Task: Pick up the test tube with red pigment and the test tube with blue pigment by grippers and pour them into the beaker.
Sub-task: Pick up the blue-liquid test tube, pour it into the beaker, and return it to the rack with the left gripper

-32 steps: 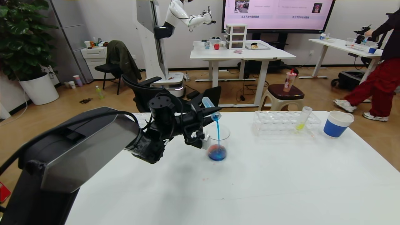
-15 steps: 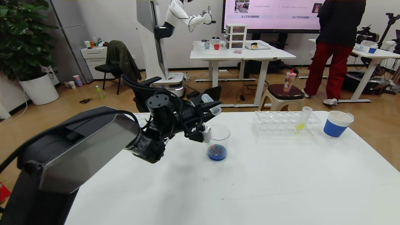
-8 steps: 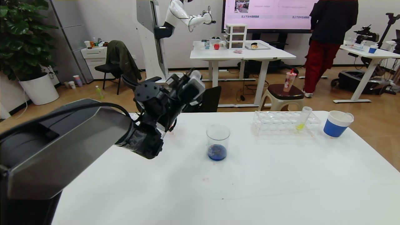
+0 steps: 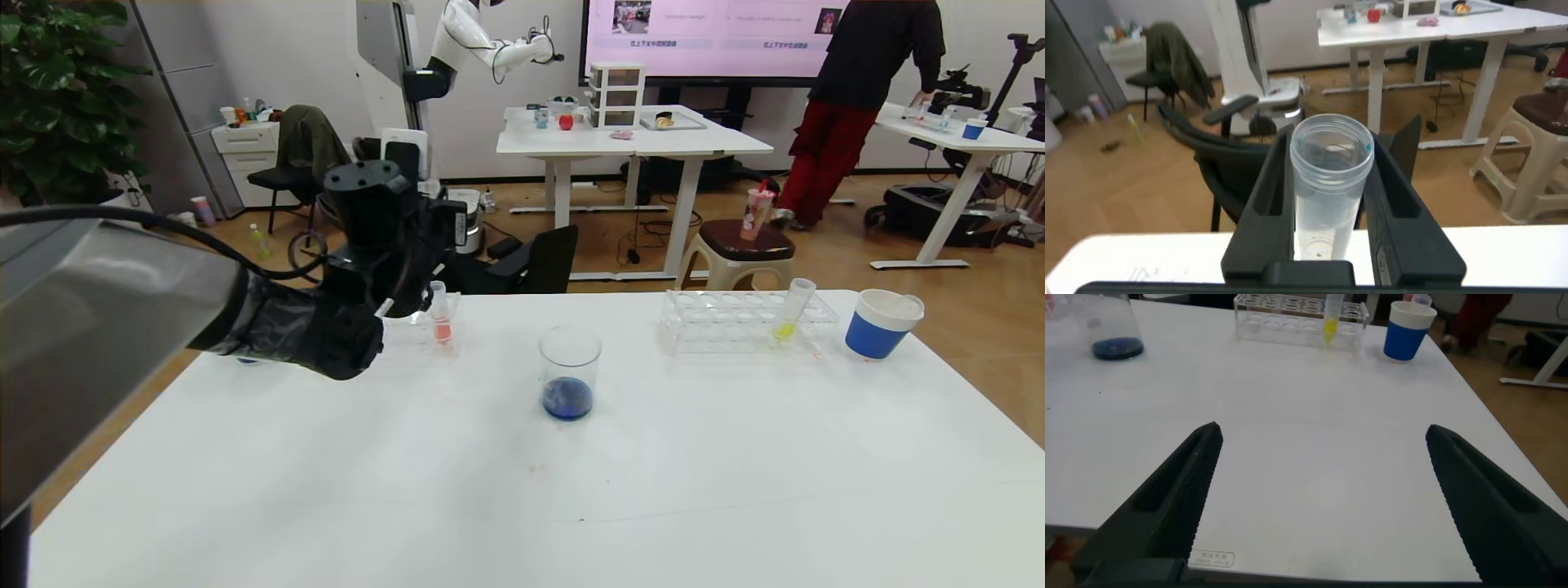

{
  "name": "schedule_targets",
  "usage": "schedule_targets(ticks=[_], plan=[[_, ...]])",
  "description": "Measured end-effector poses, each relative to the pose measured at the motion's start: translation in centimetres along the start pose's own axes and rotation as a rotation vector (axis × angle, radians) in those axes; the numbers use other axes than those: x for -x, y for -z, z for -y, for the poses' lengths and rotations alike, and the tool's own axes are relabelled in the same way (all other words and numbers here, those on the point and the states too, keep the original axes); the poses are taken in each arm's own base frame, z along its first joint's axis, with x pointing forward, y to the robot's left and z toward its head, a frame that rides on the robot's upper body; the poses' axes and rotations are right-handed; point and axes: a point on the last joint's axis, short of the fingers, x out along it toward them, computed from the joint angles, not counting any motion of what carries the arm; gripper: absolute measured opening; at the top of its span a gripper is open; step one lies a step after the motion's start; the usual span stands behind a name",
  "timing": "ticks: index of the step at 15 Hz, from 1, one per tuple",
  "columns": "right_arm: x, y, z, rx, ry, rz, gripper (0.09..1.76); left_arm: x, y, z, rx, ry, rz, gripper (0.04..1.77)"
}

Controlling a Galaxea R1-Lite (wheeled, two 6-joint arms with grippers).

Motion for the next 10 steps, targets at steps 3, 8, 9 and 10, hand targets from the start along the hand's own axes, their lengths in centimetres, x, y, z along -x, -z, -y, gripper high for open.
schedule_targets(ticks=[3, 8, 9, 10], plan=[[0.0, 0.0, 0.0, 0.000, 0.000, 0.000, 1.74, 1.1, -1.0, -2.5, 0.079, -0.015, -0.125, 0.51], [0.0, 0.0, 0.0, 0.000, 0.000, 0.000, 1.74, 1.5, -2.1, -8.7, 0.082, -0.087, -0.110, 0.51], [0.0, 0.0, 0.0, 0.000, 0.000, 0.000, 1.74, 1.4, -2.2, -10.3, 0.079, -0.103, -0.108, 0.51], [0.0, 0.0, 0.0, 0.000, 0.000, 0.000, 1.74, 1.3, -2.1, -12.3, 0.073, -0.124, -0.110, 0.51]])
